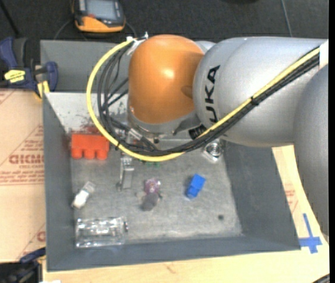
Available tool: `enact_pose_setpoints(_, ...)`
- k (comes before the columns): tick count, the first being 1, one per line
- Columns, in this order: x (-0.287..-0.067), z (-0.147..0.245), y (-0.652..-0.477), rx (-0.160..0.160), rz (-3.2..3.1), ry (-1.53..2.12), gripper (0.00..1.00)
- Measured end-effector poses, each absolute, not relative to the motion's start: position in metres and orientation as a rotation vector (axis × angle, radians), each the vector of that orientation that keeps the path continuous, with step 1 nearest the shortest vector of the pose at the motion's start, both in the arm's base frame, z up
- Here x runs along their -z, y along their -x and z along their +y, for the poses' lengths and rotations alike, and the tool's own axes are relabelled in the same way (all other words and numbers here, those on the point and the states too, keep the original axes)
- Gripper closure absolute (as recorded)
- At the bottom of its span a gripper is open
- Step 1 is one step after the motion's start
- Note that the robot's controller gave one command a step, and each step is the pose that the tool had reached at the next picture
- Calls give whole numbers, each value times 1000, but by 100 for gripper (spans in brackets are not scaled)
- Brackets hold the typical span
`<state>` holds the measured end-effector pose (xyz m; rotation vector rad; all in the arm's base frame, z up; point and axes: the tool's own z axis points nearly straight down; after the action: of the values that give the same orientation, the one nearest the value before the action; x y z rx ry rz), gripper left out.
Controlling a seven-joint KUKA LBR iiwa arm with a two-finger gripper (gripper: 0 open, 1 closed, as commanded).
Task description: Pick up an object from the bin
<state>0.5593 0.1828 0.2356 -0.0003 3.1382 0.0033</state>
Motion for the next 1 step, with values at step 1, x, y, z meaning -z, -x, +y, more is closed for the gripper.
enact_pose_setpoints(1, -132, 232, -517, 1, 3137, 237, 0)
